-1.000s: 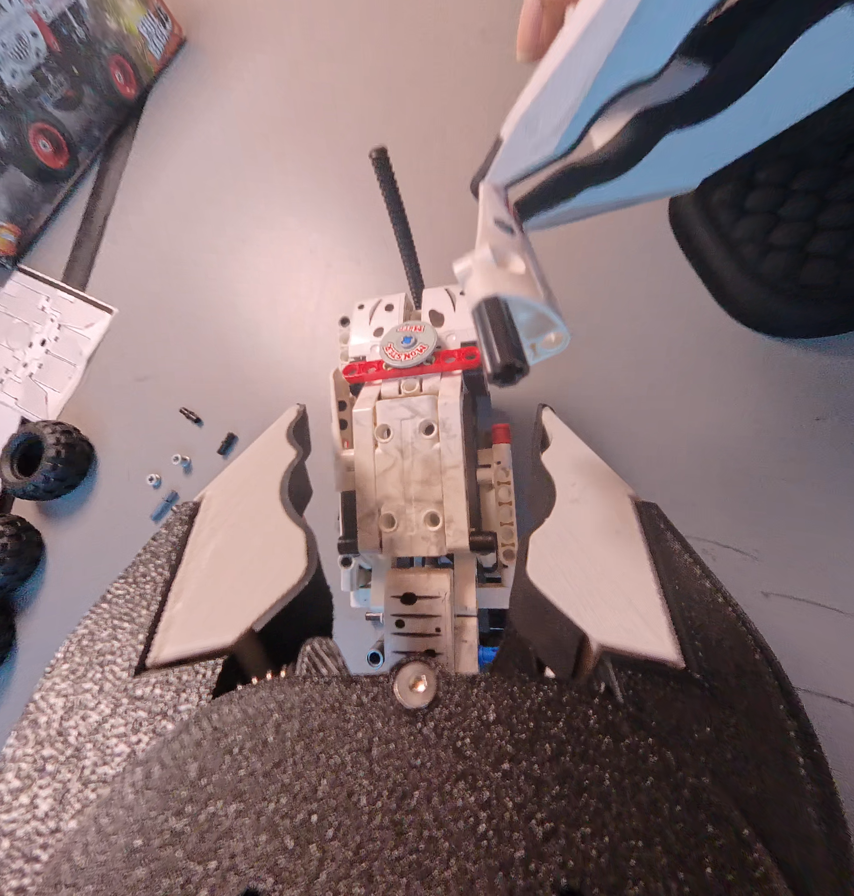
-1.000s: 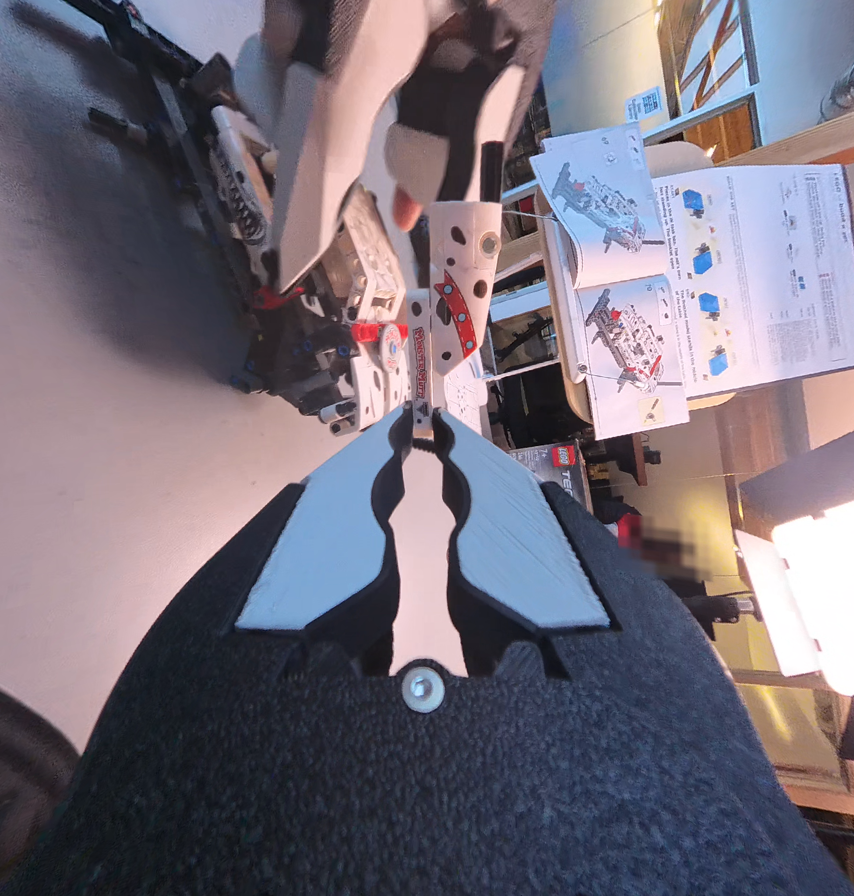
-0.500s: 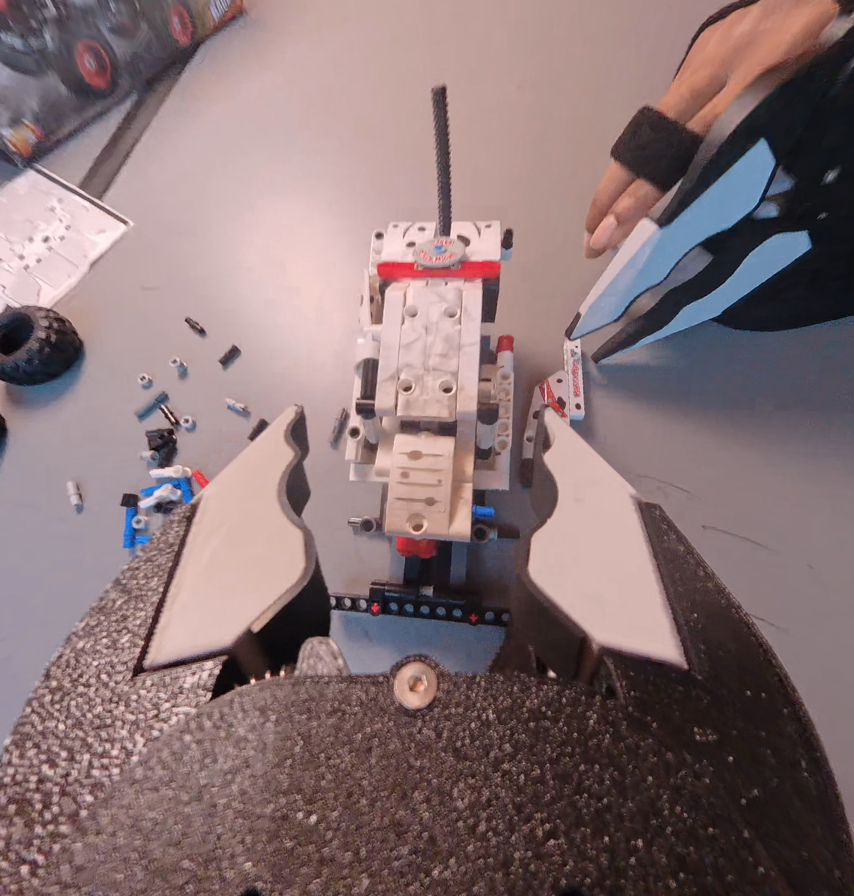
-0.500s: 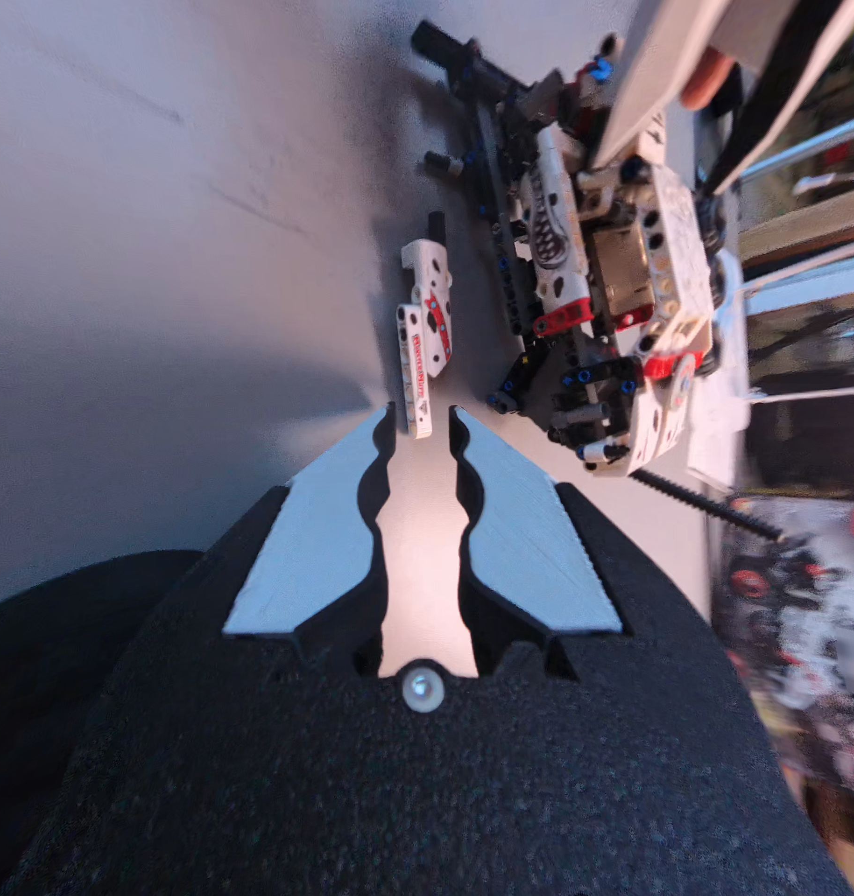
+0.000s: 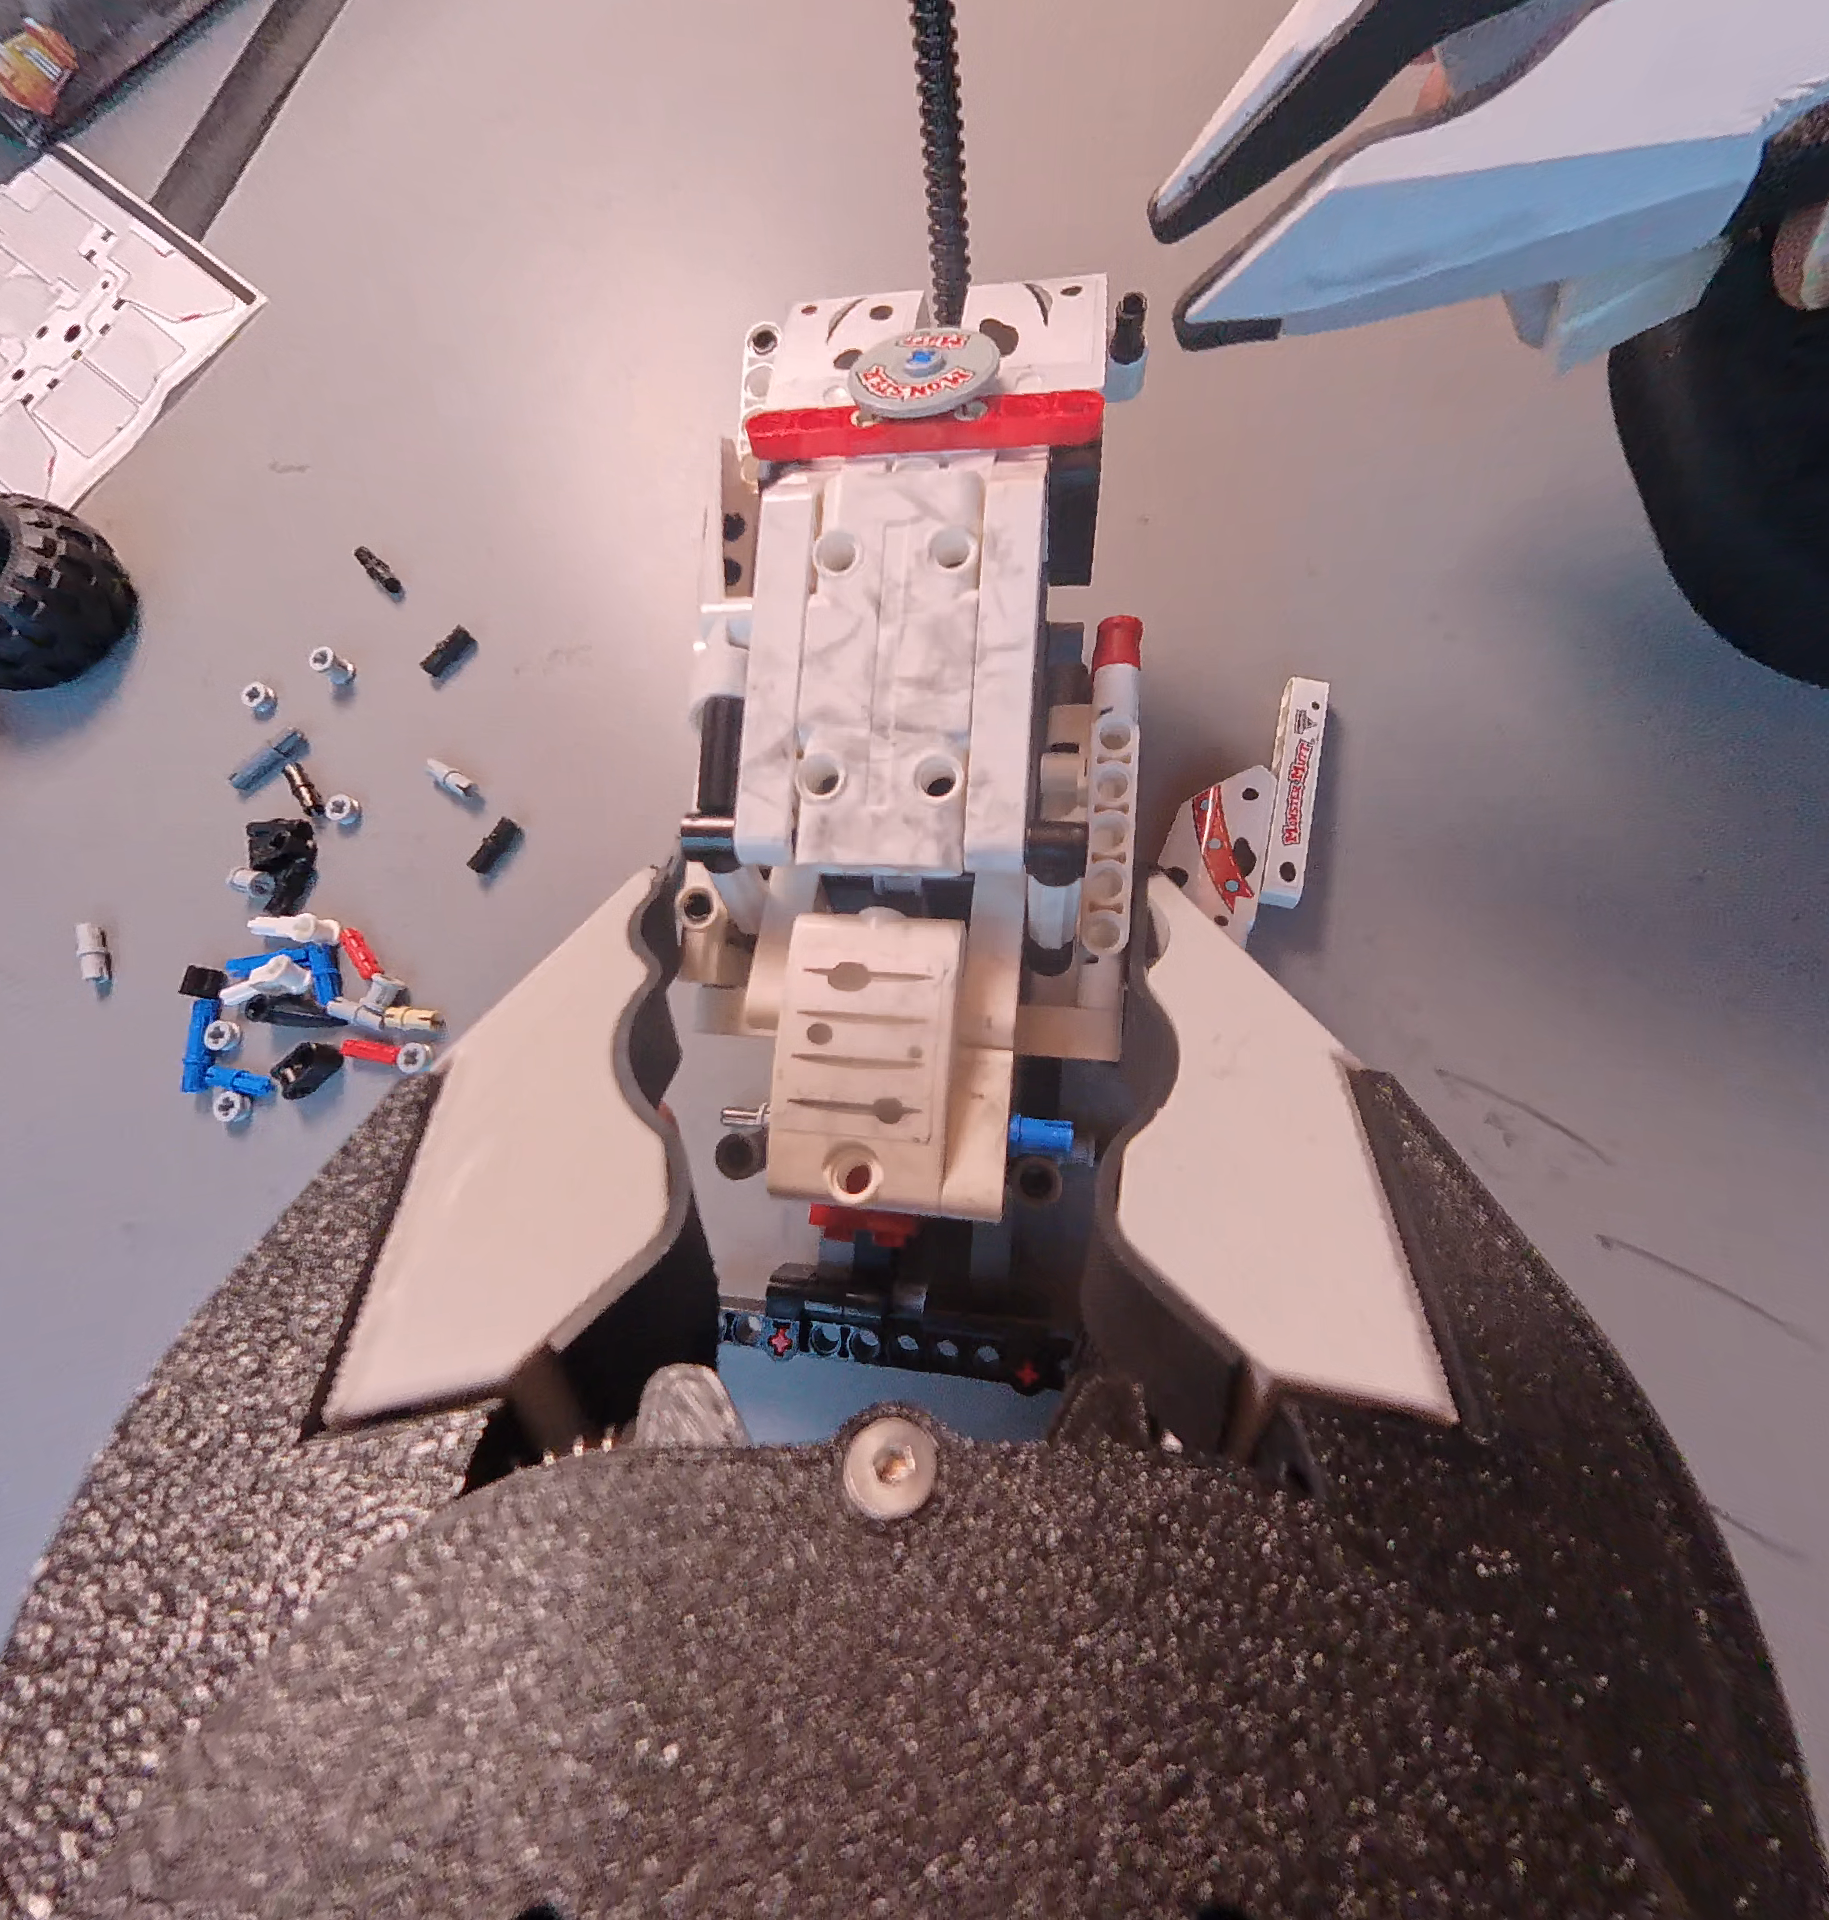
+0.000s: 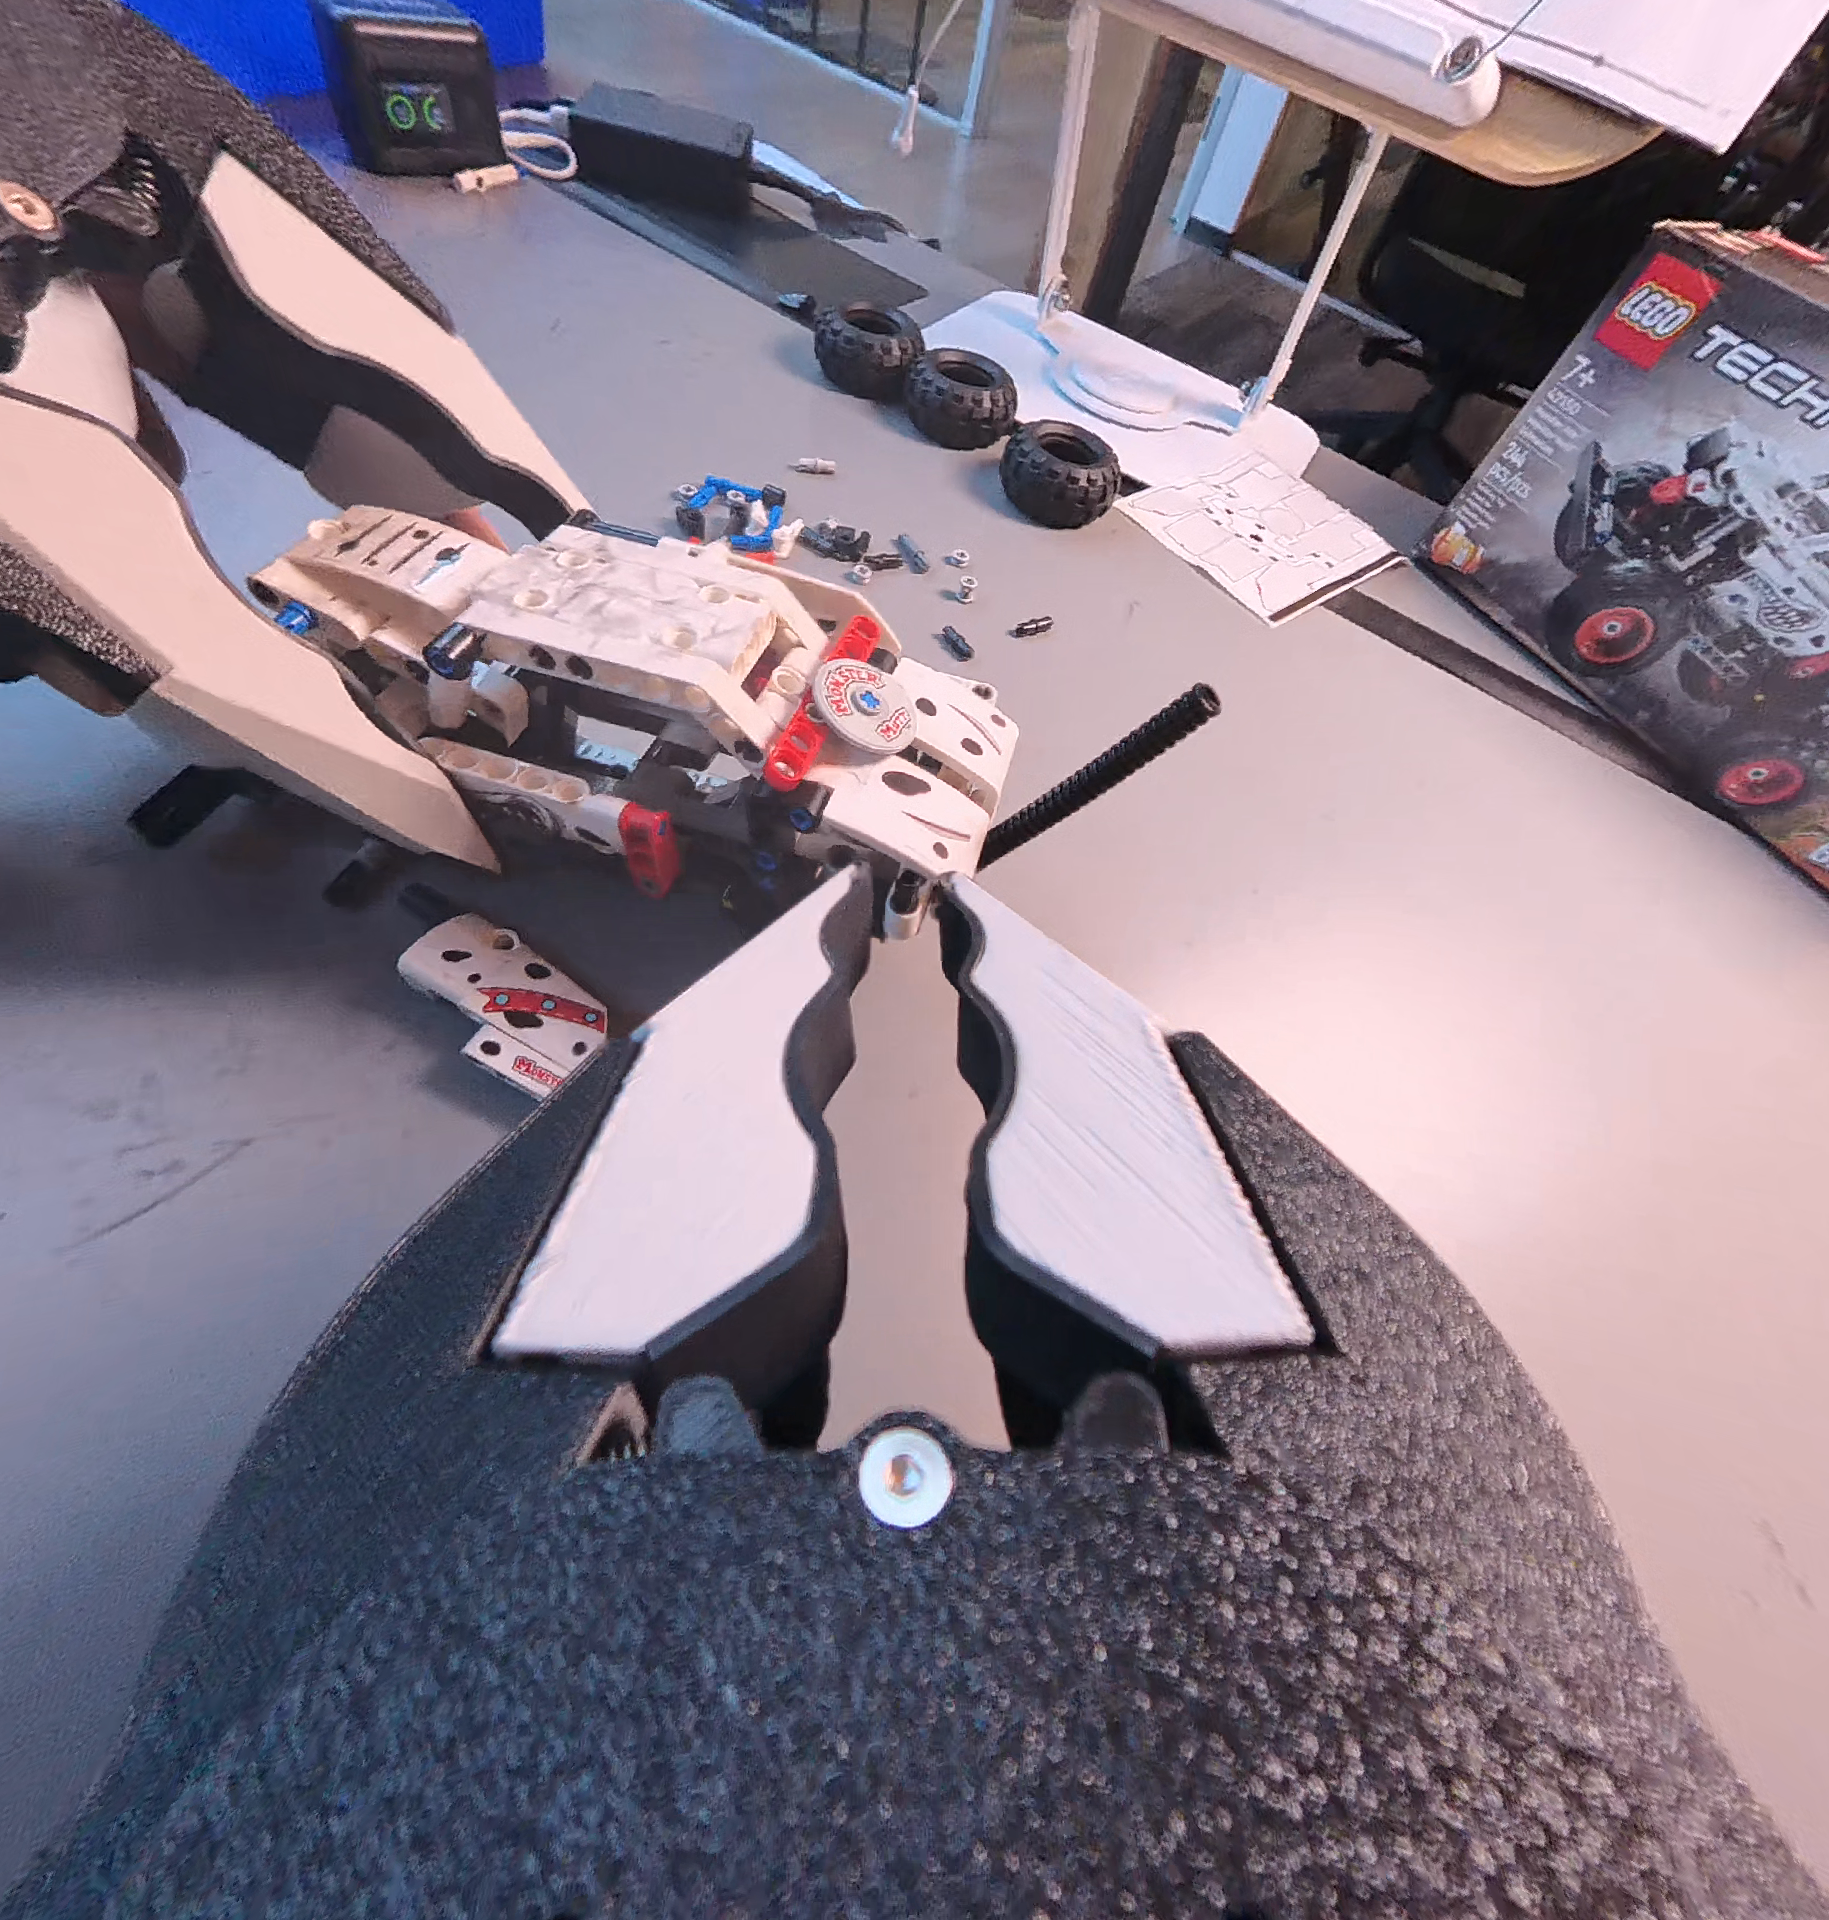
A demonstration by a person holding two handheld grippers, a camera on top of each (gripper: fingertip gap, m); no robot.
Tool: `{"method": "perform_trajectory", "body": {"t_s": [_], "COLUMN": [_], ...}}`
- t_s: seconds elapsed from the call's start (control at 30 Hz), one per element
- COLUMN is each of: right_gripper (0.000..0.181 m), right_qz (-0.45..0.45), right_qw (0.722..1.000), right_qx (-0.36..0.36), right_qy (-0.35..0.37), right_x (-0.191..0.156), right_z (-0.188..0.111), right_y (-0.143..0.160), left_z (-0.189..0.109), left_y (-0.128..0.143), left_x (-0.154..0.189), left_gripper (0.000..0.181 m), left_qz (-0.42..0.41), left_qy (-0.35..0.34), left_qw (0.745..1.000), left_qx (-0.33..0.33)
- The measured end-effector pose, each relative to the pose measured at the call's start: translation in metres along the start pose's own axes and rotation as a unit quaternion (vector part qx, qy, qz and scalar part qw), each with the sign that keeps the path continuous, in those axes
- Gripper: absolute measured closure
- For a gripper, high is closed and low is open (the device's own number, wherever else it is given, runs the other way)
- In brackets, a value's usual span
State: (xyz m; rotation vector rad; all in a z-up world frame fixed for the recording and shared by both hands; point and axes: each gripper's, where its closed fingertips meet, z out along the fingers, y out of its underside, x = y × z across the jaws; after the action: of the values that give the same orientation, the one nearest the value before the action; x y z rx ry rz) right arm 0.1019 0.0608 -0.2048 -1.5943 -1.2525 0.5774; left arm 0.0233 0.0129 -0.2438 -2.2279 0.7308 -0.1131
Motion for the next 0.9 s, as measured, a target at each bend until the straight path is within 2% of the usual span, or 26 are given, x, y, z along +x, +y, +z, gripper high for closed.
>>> {"method": "perform_trajectory", "body": {"t_s": [0.1,0.23,0.4,0.57,0.7,0.9], "right_gripper": [0.170,0.173,0.173,0.174,0.176,0.177], "right_qz": [0.012,0.022,0.026,0.032,0.034,0.040], "right_qw": [1.000,0.999,0.999,0.999,0.999,0.999], "right_qx": [-0.016,-0.023,-0.027,-0.027,-0.031,-0.026], "right_qy": [-0.011,-0.007,-0.004,-0.007,-0.015,-0.014], "right_x": [-0.001,0.003,0.003,0.002,0.000,0.001], "right_z": [0.006,0.009,0.010,0.011,0.013,0.016], "right_y": [0.004,0.005,0.005,0.005,0.007,0.005], "left_z": [-0.005,-0.012,0.012,0.036,0.041,0.042], "left_y": [-0.007,-0.036,-0.062,-0.057,-0.055,-0.054], "left_x": [-0.004,-0.007,-0.006,-0.001,-0.001,-0.003], "left_gripper": [0.090,0.085,0.085,0.093,0.105,0.106], "left_qz": [0.009,0.007,0.044,0.061,0.056,0.047], "left_qy": [-0.011,0.009,0.032,0.052,0.046,0.035], "left_qw": [1.000,0.999,0.999,0.994,0.994,0.995], "left_qx": [0.009,0.036,-0.004,-0.078,-0.081,-0.086]}}
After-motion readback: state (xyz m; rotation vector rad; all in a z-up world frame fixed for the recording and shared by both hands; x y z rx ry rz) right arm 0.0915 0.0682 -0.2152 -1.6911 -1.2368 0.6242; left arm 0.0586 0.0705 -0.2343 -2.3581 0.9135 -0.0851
